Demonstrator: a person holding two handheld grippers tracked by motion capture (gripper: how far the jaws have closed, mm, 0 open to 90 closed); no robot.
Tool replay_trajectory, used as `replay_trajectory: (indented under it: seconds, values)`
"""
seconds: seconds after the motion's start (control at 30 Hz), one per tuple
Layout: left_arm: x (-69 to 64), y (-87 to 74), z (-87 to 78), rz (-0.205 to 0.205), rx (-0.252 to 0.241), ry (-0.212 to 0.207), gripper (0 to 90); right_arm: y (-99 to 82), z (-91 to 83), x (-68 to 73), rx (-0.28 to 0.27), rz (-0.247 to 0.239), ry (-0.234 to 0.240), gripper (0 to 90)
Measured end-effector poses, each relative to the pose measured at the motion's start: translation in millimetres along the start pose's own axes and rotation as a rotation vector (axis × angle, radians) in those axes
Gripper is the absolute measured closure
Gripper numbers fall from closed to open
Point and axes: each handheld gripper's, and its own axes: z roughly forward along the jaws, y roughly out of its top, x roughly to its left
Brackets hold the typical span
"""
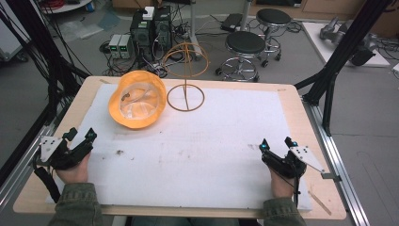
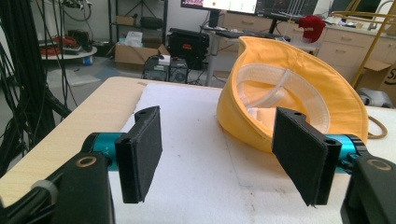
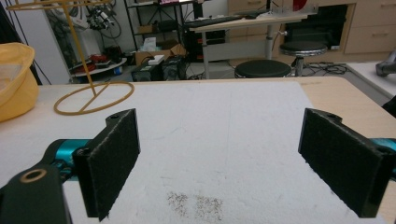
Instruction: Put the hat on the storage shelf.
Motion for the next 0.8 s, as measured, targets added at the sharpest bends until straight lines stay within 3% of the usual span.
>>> replay_trajectory:
  seconds: [0.5, 0.8]
  values:
    - [0.4, -0.1, -0.3, 0.001, -0.005, 0.001, 33.5, -0.2, 0.1, 0.2, 0.002, -0.001, 0.002, 11.5]
    - [0.1, 7.7, -0.7, -0.019, -0.02, -0.023, 34.7, -0.7, 0.2, 1.1, 0.008, 0.009, 0.004, 11.5]
